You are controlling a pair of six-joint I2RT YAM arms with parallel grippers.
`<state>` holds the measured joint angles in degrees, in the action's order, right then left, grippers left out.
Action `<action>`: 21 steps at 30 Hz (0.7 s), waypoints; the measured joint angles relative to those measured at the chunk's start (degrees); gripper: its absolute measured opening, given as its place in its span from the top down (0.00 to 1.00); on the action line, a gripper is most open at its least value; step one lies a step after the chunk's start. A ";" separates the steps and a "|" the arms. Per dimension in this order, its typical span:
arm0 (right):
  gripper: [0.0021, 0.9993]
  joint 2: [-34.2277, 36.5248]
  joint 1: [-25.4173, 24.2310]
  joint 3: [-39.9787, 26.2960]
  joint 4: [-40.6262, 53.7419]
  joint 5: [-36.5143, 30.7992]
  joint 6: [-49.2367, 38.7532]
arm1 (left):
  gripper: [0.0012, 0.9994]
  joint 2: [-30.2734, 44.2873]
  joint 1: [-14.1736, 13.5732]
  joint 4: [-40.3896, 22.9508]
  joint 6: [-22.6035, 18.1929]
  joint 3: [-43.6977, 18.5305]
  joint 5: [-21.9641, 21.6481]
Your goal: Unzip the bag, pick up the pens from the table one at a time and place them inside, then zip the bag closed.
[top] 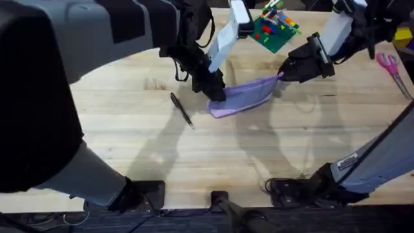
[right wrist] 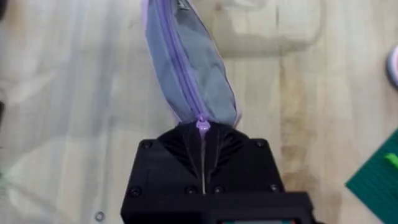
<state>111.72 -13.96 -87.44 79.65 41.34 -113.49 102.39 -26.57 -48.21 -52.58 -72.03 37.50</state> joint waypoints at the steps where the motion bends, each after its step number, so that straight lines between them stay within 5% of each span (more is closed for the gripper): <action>1: 0.97 0.00 -0.05 0.00 0.55 -0.02 0.03 | 0.96 0.00 0.02 0.00 0.02 0.00 0.00; 11: 0.97 -0.92 1.39 0.00 1.49 -0.18 0.50 | 0.96 0.00 0.02 -0.07 0.00 0.00 -0.03; 21: 0.97 -5.51 10.84 -2.27 -0.83 -8.11 6.84 | 0.96 0.00 0.08 -0.40 0.01 0.00 -0.37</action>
<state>106.21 -3.12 -89.71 78.82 33.24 -106.66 102.39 -26.49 -48.60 -52.57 -72.03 37.12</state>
